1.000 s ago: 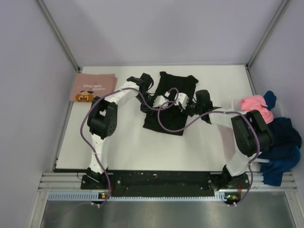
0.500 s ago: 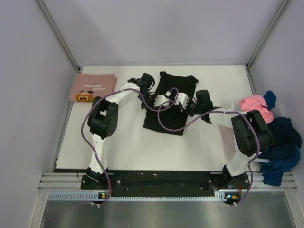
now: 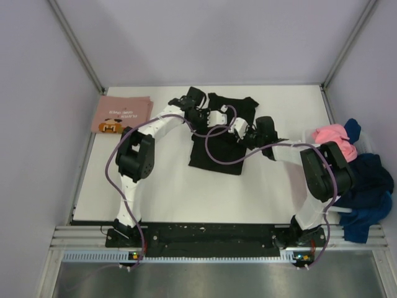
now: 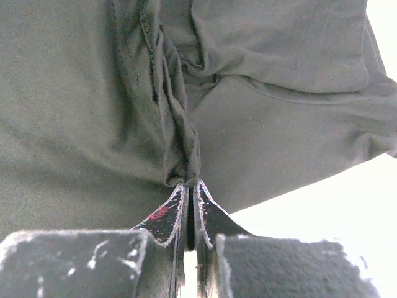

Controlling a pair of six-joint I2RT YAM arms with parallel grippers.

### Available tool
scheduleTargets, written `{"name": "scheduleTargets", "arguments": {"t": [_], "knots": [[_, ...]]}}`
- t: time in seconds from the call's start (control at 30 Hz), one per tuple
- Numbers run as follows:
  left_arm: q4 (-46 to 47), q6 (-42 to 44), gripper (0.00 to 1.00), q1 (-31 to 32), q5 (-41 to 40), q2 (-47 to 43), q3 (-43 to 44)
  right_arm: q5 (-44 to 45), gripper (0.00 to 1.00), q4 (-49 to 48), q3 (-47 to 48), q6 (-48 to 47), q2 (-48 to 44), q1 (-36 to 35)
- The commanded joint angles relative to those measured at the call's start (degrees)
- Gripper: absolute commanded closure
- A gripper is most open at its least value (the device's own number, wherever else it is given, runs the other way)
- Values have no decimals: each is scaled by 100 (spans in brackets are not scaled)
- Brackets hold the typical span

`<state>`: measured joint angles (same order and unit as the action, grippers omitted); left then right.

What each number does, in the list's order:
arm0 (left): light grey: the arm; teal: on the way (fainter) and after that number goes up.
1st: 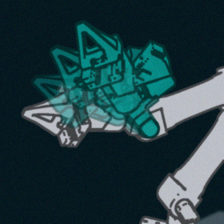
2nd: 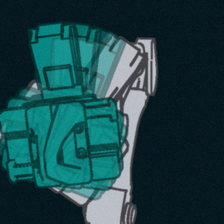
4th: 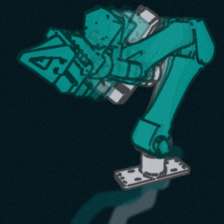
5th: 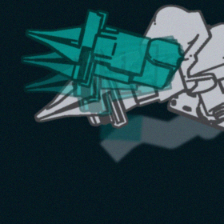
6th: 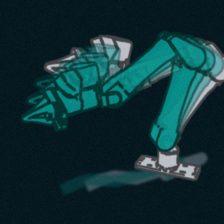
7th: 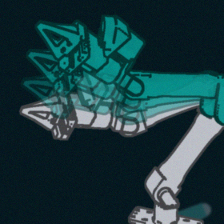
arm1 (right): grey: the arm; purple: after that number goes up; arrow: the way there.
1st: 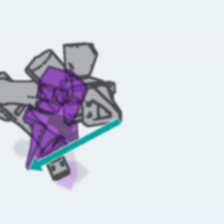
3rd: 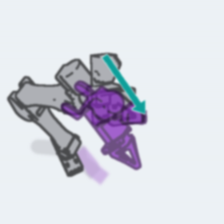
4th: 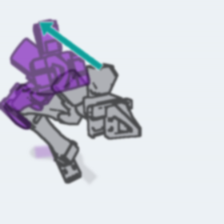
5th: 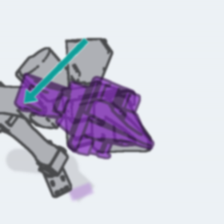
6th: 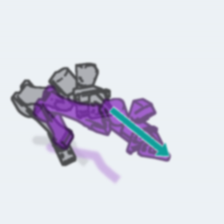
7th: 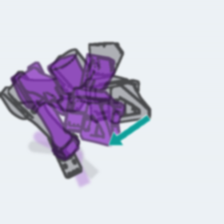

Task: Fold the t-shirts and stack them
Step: Fold the folded rectangular tshirt in 1/3 of the way, then grab one side of the 2/3 rectangular tshirt with both arms

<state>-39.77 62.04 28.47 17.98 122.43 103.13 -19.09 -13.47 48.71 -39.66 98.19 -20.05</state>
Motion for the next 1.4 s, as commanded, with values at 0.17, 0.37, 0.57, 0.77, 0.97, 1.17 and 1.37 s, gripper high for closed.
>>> {"name": "scheduleTargets", "arguments": {"t": [0.17, 0.37, 0.57, 0.77, 0.97, 1.17, 1.37], "knots": [[1120, -526, 100, 194, -1015, 211, 58, 476, 99, -551, 218, 292, 174, 186], [1629, -403, 91, 405, -1708, 325, -267, 1196, 67, -691, 455, 696, 402, 204], [2307, -1123, 50, 423, -2877, 588, 267, 1601, 48, -482, 1078, 1346, 456, 397], [2203, -1756, 41, 247, -2513, 72, 401, 1050, 41, -138, 861, 1242, -588, 406], [1307, -820, 46, 177, 168, -1554, -1345, -1085, 40, 379, -255, 198, -2144, 301], [496, 1123, 45, 168, 1207, -2293, -2989, -897, 40, 1652, -1021, -1587, -2675, -577], [1058, 1065, 39, 344, 909, -2206, -3554, -342, 41, 1823, -1091, -1747, -2042, -973]]}}
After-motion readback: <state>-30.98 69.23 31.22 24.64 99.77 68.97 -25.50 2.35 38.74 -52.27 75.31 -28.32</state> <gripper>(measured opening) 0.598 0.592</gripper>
